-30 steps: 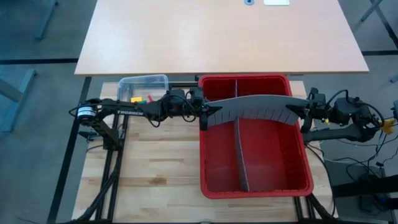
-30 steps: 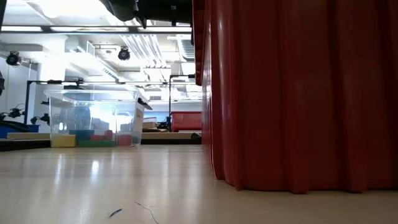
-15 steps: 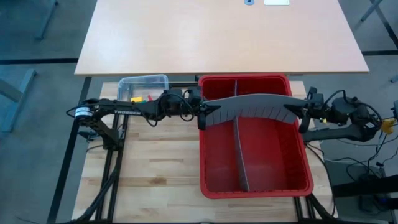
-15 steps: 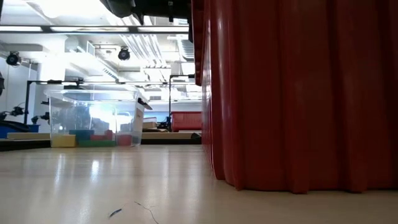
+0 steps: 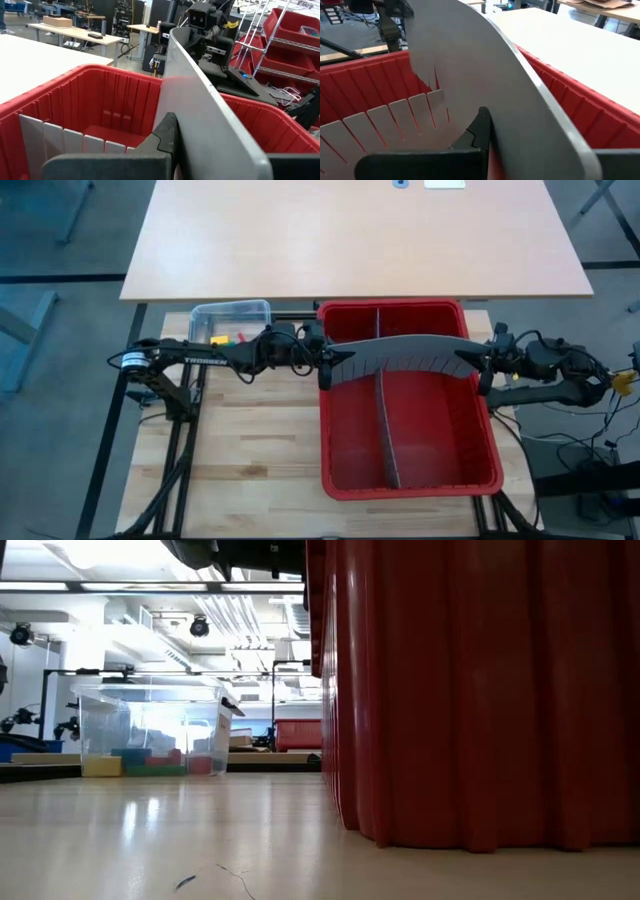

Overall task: Sort blocks
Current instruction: Insert the bin divider into the red bin

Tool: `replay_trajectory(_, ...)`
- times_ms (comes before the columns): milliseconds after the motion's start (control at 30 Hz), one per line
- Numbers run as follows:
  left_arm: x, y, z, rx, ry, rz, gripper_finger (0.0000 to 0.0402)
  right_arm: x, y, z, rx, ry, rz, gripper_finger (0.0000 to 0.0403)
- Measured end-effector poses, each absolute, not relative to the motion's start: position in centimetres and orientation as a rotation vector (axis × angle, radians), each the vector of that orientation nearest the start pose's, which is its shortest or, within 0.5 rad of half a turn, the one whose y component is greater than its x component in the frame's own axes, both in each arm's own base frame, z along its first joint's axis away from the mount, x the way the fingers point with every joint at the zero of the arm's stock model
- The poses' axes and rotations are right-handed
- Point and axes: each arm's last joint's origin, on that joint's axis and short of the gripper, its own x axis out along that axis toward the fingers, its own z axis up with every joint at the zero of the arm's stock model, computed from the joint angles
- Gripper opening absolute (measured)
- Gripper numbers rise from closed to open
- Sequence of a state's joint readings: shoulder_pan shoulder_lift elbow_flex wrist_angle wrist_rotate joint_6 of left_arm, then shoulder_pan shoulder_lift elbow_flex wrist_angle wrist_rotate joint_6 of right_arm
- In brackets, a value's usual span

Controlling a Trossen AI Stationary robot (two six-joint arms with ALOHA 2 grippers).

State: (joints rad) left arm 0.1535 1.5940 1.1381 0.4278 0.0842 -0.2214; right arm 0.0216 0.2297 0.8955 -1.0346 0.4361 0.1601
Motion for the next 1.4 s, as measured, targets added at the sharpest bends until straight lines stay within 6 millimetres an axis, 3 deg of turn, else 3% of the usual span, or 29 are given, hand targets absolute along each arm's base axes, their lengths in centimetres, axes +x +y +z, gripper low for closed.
replay_trajectory(733, 36.52, 5.35, 30.95, -0.224, 0.033, 0.062, 0.0000, 0.45, -1.49, 32.53, 0.019, 0.364, -0.540, 0.0000)
replay_trajectory(1400, 36.46, 5.27, 30.92, -0.230, 0.045, 0.046, 0.0000, 0.62, -1.36, 32.27, -0.014, 0.388, -0.484, 0.0000)
